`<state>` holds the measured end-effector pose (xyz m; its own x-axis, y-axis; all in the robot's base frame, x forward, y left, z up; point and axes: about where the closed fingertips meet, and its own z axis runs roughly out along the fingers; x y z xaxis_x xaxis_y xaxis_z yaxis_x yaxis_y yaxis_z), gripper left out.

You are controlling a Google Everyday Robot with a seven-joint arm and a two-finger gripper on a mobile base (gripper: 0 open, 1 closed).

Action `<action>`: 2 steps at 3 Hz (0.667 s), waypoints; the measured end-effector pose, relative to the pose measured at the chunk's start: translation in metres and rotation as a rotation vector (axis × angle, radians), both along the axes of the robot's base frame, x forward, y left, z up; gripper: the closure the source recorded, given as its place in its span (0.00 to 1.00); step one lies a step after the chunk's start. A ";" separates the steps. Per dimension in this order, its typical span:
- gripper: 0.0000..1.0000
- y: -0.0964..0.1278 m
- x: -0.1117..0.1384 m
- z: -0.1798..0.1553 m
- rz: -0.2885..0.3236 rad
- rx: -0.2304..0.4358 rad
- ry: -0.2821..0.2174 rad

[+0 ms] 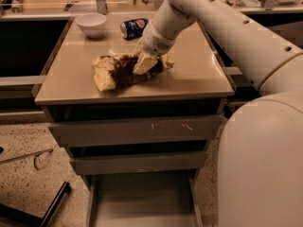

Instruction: Place brown chip bag into bottom drawer

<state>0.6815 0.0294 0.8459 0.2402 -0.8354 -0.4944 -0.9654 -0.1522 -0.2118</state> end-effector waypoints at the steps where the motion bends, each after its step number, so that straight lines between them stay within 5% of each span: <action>1: 0.90 -0.002 -0.023 0.019 -0.026 -0.024 -0.010; 2: 1.00 0.000 -0.073 0.050 -0.076 -0.055 -0.033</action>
Offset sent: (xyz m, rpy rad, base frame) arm -0.1517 0.0033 0.0899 -0.1102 -0.0514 -0.1330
